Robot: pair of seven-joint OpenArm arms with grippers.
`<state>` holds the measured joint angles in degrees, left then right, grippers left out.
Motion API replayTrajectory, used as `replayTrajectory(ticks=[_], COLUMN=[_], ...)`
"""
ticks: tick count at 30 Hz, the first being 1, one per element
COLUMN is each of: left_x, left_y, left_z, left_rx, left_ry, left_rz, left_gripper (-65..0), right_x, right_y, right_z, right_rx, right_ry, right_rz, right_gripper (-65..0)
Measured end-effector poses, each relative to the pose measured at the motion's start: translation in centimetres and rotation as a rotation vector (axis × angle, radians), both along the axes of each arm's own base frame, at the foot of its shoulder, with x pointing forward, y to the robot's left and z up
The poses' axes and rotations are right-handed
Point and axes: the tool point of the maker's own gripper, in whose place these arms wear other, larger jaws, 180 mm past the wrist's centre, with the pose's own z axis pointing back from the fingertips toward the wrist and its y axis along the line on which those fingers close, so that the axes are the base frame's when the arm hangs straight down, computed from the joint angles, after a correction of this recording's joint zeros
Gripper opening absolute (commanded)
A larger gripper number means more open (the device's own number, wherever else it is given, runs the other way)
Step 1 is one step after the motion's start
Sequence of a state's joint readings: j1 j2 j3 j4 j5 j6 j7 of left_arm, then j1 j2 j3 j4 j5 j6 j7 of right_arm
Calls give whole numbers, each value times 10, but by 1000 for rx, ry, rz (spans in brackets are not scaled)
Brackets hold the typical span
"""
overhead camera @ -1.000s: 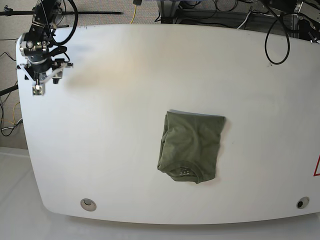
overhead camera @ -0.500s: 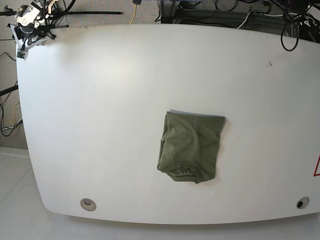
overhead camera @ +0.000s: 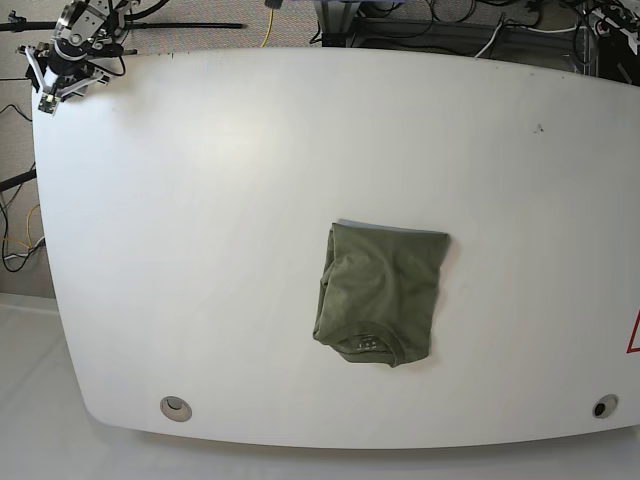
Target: Fold the T-shirt properly
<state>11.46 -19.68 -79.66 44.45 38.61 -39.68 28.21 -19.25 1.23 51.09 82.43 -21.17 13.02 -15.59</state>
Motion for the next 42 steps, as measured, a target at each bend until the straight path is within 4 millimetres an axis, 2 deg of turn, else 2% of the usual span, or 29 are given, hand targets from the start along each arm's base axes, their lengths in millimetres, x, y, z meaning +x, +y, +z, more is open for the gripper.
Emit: replayTrajectory(ticks=[5, 8, 14, 15, 20, 23, 25, 28, 29, 30, 33, 37, 42], left_x=[-15, -18, -5, -2, 14, 13, 15, 23, 24, 25, 28, 27, 26], left_y=[-11, -19, -46, -55, -98, -112, -121, -124, -123, -119, -108, -103, -106], left_z=[-12, -21, -47, -54, -81, -91, -97, -100, -99, -98, -94, -93, -94], left_rx=[-37, -59, -129, -155, -241, -243, -229, -215, -211, -199, -172, -161, -167], left_ry=[24, 39, 11, 13, -16, 29, 40, 11, 11, 14, 9, 14, 15], left_rz=[-13, -43, -148, -176, -255, -297, -303, -302, -302, -302, -302, -302, -299], left_gripper=[-650, -650, -650, -650, -650, -650, -650, -650, -650, -650, -650, -650, -650], right_x=[15, 27, 47, 46, 46, 40, 37, 31, 27, 23, 22, 28, 40], right_y=[-6, -6, 12, 13, 22, 24, 26, 26, 26, 24, 26, 26, 35], right_z=[-8, -11, -4, -6, 10, 28, 32, 30, 16, 4, 11, 13, 10], right_rx=[-30, -31, 9, 5, -87, -138, -152, -150, -106, 20, -15, 36, 124], right_ry=[-134, -280, -600, -619, -809, -941, -986, -983, -932, -965, -991, -991, -822], right_rz=[31, 63, 154, 162, 234, 252, 257, 241, 206, 109, 120, 140, 199], right_gripper=[-349, -349, -349, -349, -349, -349, -349, -351, -355, -359, -383, -425, -441])
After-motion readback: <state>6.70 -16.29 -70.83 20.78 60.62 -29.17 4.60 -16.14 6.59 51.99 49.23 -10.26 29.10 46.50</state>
